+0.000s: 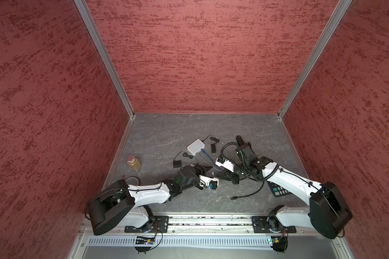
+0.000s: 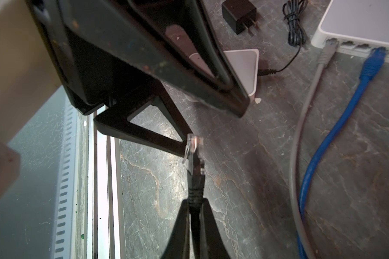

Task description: Insert the plug into the switch port

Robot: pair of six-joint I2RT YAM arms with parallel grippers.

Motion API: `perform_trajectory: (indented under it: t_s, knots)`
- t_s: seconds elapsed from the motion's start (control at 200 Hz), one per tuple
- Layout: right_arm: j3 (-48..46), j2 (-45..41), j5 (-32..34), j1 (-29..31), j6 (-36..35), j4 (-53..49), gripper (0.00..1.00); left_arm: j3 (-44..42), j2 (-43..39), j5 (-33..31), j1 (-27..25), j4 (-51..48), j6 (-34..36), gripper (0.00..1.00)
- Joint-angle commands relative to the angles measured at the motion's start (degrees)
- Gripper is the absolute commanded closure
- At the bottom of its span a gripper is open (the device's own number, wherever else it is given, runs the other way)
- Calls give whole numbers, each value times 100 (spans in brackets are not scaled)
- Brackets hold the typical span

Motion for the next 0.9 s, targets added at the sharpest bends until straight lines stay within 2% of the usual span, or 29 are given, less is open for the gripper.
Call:
perform_trajectory:
  t_s: [0.0,0.521,0.822,0.892]
  knots:
    - [180,-118,-299,-24,-149,-178,100,190,91,199,-27,12,130,44]
    - [403,-80,-249,-23,-185,-321,100,365,116,493,8,-532,311,72]
    - [427,-18,-213,-26,-173,-315,100,332,107,537,68,-429,283,80]
    - [407,-27,-220,-22,-172,-252,100,306,107,560,70,-400,284,86]
